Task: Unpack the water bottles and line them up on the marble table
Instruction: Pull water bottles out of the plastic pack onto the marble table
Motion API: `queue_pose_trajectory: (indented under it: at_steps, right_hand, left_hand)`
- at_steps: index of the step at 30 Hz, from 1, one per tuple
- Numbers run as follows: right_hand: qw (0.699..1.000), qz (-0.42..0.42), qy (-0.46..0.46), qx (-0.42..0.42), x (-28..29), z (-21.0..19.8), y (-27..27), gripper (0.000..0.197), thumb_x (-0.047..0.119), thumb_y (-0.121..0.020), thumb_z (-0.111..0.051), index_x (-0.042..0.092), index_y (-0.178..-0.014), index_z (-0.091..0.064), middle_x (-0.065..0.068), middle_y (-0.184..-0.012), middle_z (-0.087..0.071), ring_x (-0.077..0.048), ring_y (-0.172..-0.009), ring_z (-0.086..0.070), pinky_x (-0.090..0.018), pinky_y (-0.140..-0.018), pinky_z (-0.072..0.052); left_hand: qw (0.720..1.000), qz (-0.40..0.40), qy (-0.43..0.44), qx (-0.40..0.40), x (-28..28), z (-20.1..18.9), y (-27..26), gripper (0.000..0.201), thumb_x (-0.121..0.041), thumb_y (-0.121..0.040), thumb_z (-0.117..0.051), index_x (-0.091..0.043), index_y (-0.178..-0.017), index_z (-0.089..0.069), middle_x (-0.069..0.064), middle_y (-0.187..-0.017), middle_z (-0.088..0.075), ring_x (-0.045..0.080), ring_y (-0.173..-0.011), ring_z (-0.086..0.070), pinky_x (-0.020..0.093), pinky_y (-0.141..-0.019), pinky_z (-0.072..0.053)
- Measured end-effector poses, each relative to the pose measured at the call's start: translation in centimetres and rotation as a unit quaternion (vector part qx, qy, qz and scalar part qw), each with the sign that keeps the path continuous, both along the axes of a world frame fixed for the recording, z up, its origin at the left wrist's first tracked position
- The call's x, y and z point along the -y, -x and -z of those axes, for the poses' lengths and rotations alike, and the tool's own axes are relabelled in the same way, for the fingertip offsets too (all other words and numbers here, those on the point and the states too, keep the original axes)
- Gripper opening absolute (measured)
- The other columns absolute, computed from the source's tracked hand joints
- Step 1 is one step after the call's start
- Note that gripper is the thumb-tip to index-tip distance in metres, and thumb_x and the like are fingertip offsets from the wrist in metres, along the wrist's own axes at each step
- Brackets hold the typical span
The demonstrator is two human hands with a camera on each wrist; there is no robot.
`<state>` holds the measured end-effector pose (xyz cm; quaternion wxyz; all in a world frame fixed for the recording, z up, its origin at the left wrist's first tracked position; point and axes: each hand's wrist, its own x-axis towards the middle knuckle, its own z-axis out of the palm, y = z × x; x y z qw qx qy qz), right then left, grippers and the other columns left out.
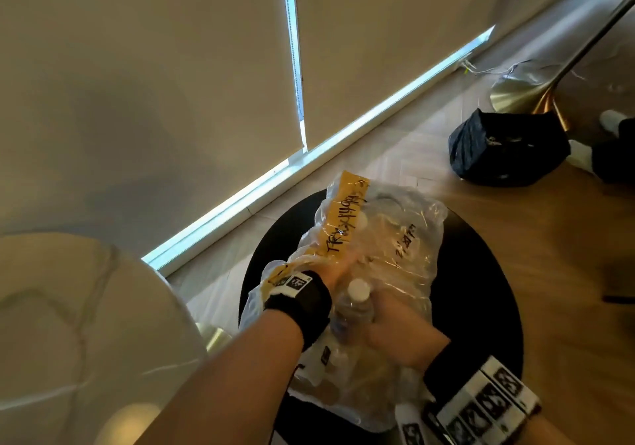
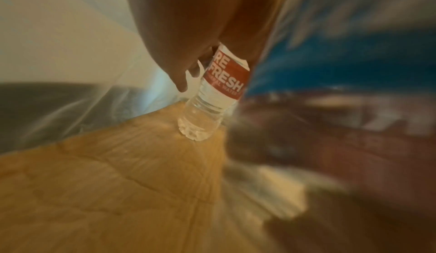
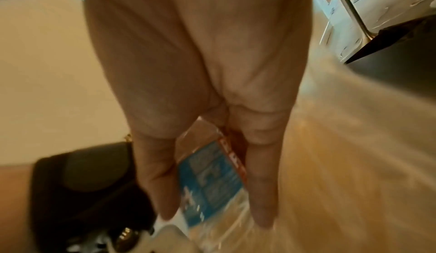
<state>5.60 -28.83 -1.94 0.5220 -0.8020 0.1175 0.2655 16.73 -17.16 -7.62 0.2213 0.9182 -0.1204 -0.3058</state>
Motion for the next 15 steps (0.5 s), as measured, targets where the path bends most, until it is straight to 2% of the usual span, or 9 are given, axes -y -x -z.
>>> queue_pose_trajectory:
  at_steps: [2, 4, 6, 7, 8, 10, 12, 14, 15]
  right_hand:
    - [0.997, -0.016, -0.054, 0.055, -0.9, -2.2, 1.3, 0.036, 0.019, -0.076, -0.083, 0.028, -0.105, -0.064, 0.014, -0.101, -0.069, 0.003, -0.095, -0.063, -0.023, -0.09, -0.052]
    - [0.994, 0.012, -0.08, 0.076, 0.4, -3.3, 1.6, 0.045, 0.008, -0.075, -0.084, 0.03, -0.107, -0.061, 0.021, -0.101, -0.068, 0.005, -0.097, -0.064, -0.012, -0.086, -0.048]
    - [0.99, 0.045, -0.11, 0.078, 1.8, -3.7, 1.1, 0.031, -0.003, -0.076, -0.08, 0.013, -0.099, -0.065, 0.002, -0.096, -0.072, -0.008, -0.093, -0.068, -0.029, -0.085, -0.054]
    - [0.99, 0.059, -0.096, 0.084, 2.6, -3.6, 0.9, 0.026, -0.005, -0.076, -0.079, 0.006, -0.095, -0.065, -0.008, -0.093, -0.071, -0.017, -0.092, -0.069, -0.04, -0.085, -0.056]
    - [0.99, 0.072, -0.083, 0.087, 3.3, -3.5, 0.7, 0.025, -0.004, -0.076, -0.079, 0.006, -0.094, -0.065, -0.01, -0.091, -0.071, -0.02, -0.091, -0.069, -0.044, -0.087, -0.056]
    - [0.995, 0.07, -0.039, 0.058, 3.6, -3.9, 0.6, 0.029, 0.001, -0.076, -0.081, 0.009, -0.1, -0.066, -0.008, -0.091, -0.073, -0.018, -0.089, -0.071, -0.035, -0.087, -0.057]
    - [0.998, 0.058, 0.0, 0.013, 3.1, -3.9, 0.9, 0.045, 0.018, -0.073, -0.086, 0.009, -0.111, -0.062, -0.01, -0.094, -0.072, -0.015, -0.089, -0.069, -0.028, -0.089, -0.055]
    - [0.993, 0.029, 0.117, -0.005, 3.1, -4.0, 1.6, 0.076, 0.057, -0.058, -0.085, 0.031, -0.123, -0.055, 0.005, -0.104, -0.071, -0.011, -0.098, -0.068, -0.037, -0.095, -0.054]
    - [0.987, 0.015, 0.158, -0.01, 2.7, -4.2, 1.8, 0.086, 0.069, -0.053, -0.081, 0.038, -0.126, -0.05, 0.009, -0.108, -0.071, -0.012, -0.102, -0.068, -0.041, -0.095, -0.054]
  left_hand:
    - [1.0, -0.004, 0.017, 0.004, -1.5, -1.2, 1.0, 0.023, -0.066, -0.081, -0.052, -0.048, -0.091, -0.06, -0.005, -0.097, -0.069, 0.028, -0.089, -0.067, 0.045, -0.078, -0.057]
    - [0.999, 0.004, 0.035, 0.021, -1.3, -1.3, 1.8, 0.035, -0.074, -0.073, -0.043, -0.04, -0.075, -0.052, -0.007, -0.085, -0.063, 0.023, -0.083, -0.064, 0.04, -0.079, -0.057]
    - [0.998, 0.042, 0.033, 0.037, -1.1, -1.7, 2.8, 0.041, -0.075, -0.07, -0.029, -0.037, -0.075, -0.041, -0.009, -0.086, -0.06, 0.019, -0.081, -0.063, 0.038, -0.074, -0.057]
    - [0.997, 0.062, 0.024, 0.035, -0.8, -2.8, 3.3, 0.038, -0.07, -0.073, -0.026, -0.038, -0.083, -0.044, -0.008, -0.091, -0.061, 0.02, -0.083, -0.063, 0.037, -0.073, -0.057]
    - [0.994, 0.084, 0.038, 0.056, -0.5, -3.0, 3.9, 0.036, -0.063, -0.078, -0.026, -0.037, -0.092, -0.046, -0.007, -0.097, -0.062, 0.02, -0.087, -0.064, 0.037, -0.073, -0.056]
    - [0.992, 0.062, 0.078, 0.073, -1.9, -4.7, 5.1, 0.025, -0.054, -0.084, -0.041, -0.04, -0.103, -0.05, -0.011, -0.106, -0.065, 0.018, -0.097, -0.066, 0.036, -0.082, -0.057]
    - [0.991, 0.013, 0.126, 0.041, -4.1, -6.3, 6.1, 0.04, -0.052, -0.081, -0.061, -0.042, -0.118, -0.051, -0.012, -0.122, -0.062, 0.012, -0.113, -0.06, 0.032, -0.099, -0.049]
    - [0.99, 0.008, 0.142, -0.025, -5.7, -8.3, 7.4, 0.058, -0.046, -0.078, -0.07, -0.027, -0.129, -0.05, -0.003, -0.131, -0.057, 0.017, -0.122, -0.055, 0.036, -0.105, -0.045]
    - [0.987, 0.003, 0.153, -0.045, -6.8, -9.8, 8.2, 0.061, -0.043, -0.077, -0.074, -0.023, -0.13, -0.049, 0.0, -0.131, -0.056, 0.019, -0.122, -0.054, 0.039, -0.106, -0.045]
